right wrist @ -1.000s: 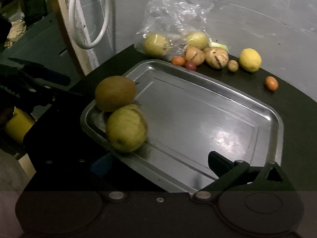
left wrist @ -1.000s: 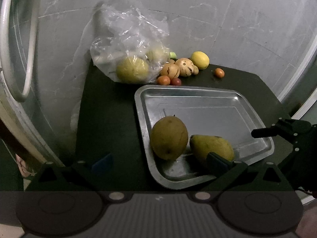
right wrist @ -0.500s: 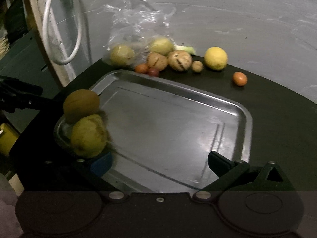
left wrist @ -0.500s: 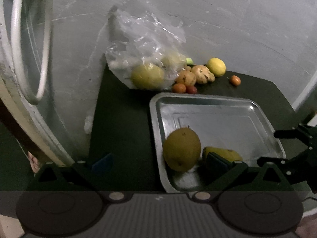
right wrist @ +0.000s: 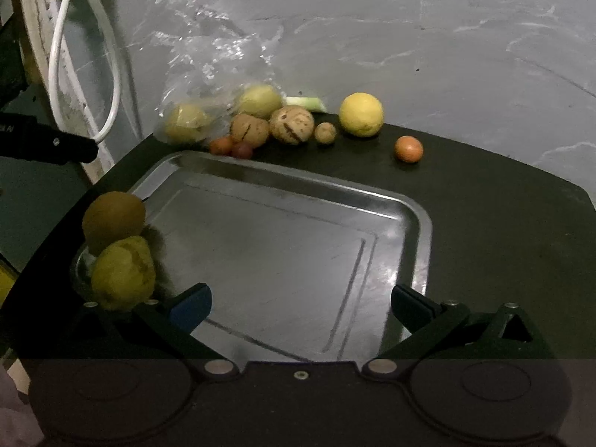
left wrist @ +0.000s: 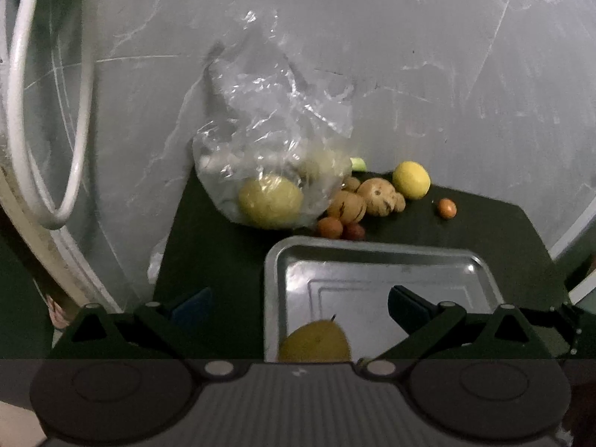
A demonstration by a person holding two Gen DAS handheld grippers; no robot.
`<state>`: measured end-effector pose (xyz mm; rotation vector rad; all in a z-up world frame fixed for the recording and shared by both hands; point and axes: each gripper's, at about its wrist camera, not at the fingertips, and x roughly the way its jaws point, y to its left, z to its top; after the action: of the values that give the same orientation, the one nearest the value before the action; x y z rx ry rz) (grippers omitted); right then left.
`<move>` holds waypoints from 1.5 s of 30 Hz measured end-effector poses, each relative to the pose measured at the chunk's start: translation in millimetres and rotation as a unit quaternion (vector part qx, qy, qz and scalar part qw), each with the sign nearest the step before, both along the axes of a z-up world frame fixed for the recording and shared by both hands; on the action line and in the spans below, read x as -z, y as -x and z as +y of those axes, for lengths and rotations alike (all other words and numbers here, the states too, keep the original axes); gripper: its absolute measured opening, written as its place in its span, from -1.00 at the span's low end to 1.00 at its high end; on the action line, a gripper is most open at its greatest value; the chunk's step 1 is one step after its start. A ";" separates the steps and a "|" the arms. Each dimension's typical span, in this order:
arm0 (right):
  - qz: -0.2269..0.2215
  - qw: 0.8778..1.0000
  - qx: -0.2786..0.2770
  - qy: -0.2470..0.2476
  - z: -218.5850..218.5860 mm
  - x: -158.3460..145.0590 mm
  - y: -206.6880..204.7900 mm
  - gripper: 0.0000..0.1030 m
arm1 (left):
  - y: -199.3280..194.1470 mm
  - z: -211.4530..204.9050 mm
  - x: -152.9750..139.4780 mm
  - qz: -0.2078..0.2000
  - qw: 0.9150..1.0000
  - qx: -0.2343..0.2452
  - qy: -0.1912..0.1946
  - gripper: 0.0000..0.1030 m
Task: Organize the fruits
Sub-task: 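Move both open tools back toward the remaining fruits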
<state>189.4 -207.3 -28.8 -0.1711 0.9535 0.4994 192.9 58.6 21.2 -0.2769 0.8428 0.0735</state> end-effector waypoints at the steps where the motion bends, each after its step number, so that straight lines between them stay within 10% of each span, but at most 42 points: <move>1: -0.002 1.000 0.002 0.000 -1.6 -0.1 -0.6 0.99 | -3.6 -1.9 -0.6 0.000 1.000 -0.003 0.003 0.99; 45: -0.022 0.996 0.085 -0.032 -75.2 19.5 -88.8 0.99 | -174.0 -130.6 2.6 -0.022 0.996 0.059 -0.061 0.99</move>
<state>278.3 -282.5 -48.3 -0.0426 0.8993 0.3664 366.9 -72.0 18.6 -0.1128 0.8069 0.0080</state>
